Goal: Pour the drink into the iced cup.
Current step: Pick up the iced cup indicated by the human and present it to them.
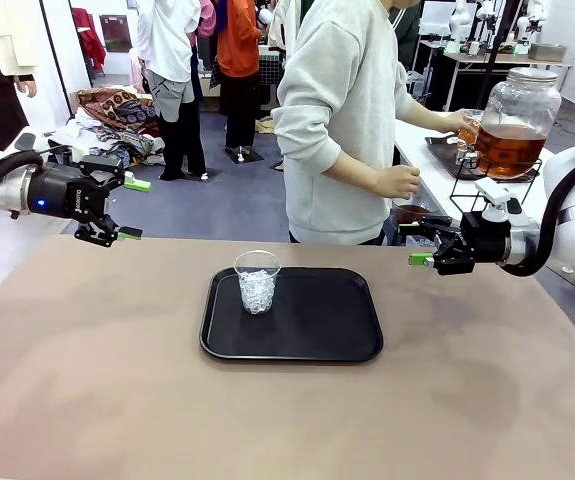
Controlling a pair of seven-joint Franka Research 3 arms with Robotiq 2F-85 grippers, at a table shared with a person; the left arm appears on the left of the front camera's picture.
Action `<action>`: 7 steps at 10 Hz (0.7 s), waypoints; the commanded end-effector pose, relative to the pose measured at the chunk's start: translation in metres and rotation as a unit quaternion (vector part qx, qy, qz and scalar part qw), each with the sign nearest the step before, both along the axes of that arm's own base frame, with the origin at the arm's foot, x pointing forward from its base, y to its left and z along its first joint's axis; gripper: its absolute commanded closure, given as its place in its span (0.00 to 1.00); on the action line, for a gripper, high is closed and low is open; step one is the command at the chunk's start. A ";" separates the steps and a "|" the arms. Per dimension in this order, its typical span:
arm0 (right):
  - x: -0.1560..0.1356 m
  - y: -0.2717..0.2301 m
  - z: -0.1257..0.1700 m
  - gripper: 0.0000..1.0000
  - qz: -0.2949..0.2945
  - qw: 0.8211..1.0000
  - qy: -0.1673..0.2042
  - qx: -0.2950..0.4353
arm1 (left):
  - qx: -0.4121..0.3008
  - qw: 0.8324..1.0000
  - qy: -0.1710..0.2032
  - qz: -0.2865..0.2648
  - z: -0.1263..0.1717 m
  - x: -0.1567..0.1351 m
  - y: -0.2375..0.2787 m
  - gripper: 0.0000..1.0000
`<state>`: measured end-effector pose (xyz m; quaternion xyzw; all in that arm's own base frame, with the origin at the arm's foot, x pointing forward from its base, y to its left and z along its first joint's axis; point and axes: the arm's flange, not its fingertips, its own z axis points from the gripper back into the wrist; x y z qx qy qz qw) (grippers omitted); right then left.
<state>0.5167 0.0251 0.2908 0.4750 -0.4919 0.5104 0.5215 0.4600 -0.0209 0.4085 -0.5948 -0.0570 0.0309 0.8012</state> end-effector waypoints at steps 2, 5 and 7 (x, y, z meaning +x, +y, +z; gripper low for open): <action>0.003 0.002 0.004 0.00 0.001 1.000 0.000 -0.003 | -0.006 1.000 -0.001 0.005 0.001 0.000 -0.001 0.00; 0.003 0.002 0.004 0.00 0.001 1.000 0.000 -0.003 | -0.006 1.000 -0.001 0.005 0.001 0.000 -0.001 0.00; 0.003 0.002 0.004 0.00 0.001 1.000 0.000 -0.003 | -0.006 1.000 -0.001 0.005 0.001 0.000 -0.001 0.00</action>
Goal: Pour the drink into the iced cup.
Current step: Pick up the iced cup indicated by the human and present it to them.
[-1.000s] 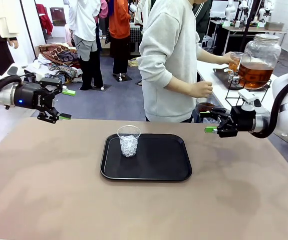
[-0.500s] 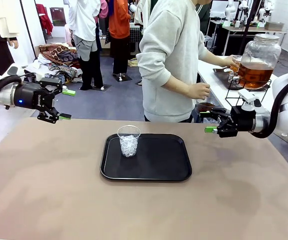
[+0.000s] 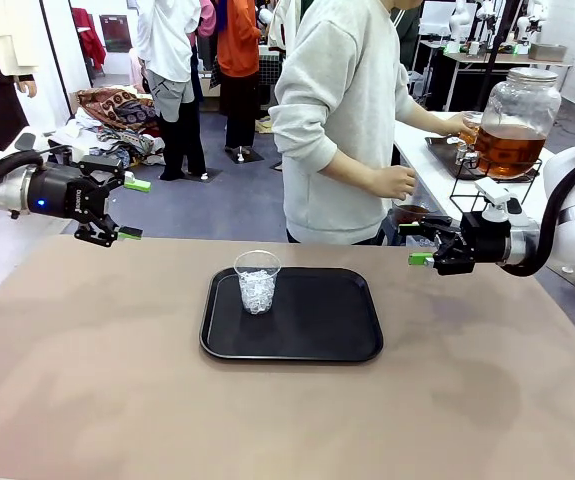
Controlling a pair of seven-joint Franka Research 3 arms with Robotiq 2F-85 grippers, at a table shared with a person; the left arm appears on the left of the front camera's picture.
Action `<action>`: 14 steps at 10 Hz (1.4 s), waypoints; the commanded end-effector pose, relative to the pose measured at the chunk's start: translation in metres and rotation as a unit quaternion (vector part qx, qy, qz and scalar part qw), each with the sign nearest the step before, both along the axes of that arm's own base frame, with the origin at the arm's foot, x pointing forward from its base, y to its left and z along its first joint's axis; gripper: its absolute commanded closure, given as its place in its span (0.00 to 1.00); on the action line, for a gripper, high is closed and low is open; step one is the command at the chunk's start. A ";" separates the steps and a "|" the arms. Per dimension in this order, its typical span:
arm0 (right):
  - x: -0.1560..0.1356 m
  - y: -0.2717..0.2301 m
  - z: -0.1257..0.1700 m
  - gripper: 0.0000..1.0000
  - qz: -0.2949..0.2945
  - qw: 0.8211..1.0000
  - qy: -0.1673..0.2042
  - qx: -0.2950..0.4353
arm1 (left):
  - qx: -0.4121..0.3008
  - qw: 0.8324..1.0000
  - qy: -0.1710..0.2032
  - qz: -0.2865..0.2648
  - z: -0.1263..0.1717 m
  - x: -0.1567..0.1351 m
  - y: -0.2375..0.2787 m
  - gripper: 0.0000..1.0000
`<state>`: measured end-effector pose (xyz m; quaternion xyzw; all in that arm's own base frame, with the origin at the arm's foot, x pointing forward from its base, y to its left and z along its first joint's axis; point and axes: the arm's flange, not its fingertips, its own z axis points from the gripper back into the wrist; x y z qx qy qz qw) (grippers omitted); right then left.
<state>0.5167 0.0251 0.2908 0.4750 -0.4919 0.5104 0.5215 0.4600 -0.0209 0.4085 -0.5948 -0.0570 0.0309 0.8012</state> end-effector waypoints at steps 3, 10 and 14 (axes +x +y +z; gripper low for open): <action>0.003 0.002 0.004 0.00 0.001 1.000 0.000 -0.003 | -0.006 1.000 -0.001 0.005 0.001 0.000 -0.001 0.00; 0.003 0.002 0.004 0.00 0.001 1.000 0.000 -0.003 | -0.006 1.000 -0.001 0.005 0.001 0.000 -0.001 0.00; 0.003 0.002 0.004 0.00 0.001 1.000 0.000 -0.003 | -0.006 1.000 -0.001 0.005 0.001 0.000 -0.001 0.00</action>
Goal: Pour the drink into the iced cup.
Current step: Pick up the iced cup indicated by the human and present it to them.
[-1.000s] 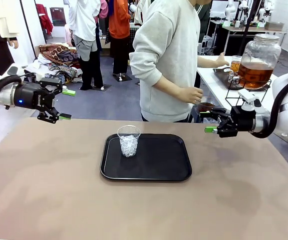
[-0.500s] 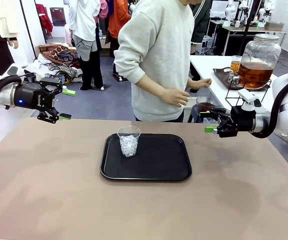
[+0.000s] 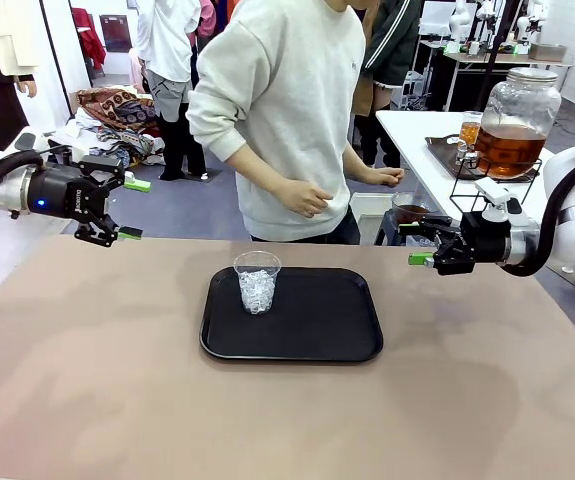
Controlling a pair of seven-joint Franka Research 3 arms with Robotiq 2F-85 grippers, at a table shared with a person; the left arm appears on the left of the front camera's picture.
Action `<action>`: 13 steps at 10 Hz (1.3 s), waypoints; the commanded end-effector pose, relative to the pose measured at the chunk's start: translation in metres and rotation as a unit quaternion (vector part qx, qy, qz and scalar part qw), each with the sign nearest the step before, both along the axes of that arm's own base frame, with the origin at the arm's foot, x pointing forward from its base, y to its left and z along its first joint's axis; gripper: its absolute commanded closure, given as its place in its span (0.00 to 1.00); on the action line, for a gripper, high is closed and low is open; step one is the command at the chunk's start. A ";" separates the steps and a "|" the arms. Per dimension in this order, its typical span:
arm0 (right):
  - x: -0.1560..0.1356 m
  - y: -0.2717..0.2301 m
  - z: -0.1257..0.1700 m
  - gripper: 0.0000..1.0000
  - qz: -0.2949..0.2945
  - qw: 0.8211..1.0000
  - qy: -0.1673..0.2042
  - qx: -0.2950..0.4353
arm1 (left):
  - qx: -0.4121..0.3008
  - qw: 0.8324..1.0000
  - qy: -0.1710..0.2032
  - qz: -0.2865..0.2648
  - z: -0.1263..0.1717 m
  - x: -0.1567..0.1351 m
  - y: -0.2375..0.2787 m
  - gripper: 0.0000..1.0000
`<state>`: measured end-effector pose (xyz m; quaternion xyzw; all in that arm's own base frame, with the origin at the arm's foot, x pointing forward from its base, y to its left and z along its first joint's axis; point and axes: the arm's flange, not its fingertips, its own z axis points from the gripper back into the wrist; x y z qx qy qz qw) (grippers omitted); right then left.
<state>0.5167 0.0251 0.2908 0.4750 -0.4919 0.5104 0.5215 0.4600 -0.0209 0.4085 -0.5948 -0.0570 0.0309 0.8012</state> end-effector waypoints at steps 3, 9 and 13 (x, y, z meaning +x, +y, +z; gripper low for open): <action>0.003 0.002 0.004 0.00 0.001 1.000 0.000 -0.003 | -0.006 1.000 -0.001 0.005 0.001 0.000 -0.001 0.00; 0.003 0.002 0.004 0.00 0.001 1.000 0.000 -0.003 | -0.006 1.000 -0.001 0.005 0.001 0.000 -0.001 0.00; 0.003 0.002 0.004 0.00 0.001 1.000 0.000 -0.003 | -0.006 1.000 -0.001 0.005 0.001 0.000 -0.001 0.00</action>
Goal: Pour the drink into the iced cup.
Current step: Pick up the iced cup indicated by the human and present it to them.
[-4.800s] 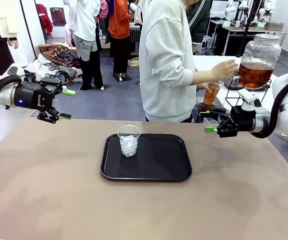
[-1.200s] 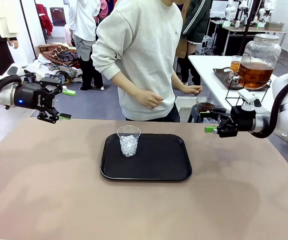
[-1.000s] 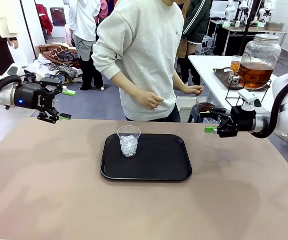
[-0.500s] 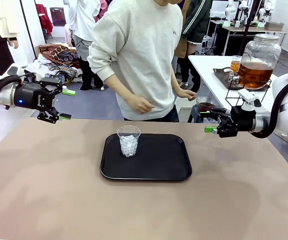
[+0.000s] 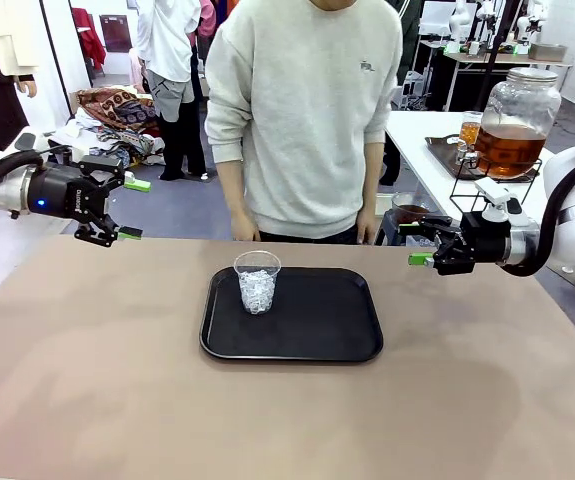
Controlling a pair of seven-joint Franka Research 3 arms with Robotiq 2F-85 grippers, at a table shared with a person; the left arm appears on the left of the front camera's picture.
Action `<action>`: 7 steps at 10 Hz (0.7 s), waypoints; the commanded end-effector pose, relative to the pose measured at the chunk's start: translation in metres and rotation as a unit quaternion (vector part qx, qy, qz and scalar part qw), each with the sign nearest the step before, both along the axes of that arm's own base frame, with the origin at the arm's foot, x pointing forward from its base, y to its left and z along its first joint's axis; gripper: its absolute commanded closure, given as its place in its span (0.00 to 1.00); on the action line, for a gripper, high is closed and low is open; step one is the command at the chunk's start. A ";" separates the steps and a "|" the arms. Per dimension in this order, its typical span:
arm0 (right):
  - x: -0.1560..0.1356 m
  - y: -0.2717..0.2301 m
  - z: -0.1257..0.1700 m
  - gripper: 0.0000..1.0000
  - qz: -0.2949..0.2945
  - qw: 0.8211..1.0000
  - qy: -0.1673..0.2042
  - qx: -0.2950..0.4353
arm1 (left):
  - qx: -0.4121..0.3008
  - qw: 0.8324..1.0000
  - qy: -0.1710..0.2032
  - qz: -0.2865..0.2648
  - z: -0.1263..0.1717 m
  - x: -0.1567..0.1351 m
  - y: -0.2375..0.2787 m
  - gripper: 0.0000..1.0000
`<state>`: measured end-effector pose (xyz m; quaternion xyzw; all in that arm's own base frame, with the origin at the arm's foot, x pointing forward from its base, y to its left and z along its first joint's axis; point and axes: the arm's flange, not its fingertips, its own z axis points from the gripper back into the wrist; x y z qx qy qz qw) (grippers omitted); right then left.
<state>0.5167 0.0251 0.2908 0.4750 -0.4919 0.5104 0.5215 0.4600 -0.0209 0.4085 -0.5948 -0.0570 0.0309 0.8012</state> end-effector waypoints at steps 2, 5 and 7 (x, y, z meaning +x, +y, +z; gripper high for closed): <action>0.003 0.002 0.004 0.00 0.001 1.000 0.000 -0.003 | -0.006 1.000 -0.001 0.005 0.001 0.000 -0.001 0.00; 0.003 0.002 0.004 0.00 0.001 1.000 0.000 -0.003 | -0.006 1.000 -0.001 0.005 0.001 0.000 -0.001 0.00; 0.003 0.002 0.004 0.00 0.001 1.000 0.000 -0.003 | -0.006 1.000 -0.001 0.005 0.001 0.000 -0.001 0.00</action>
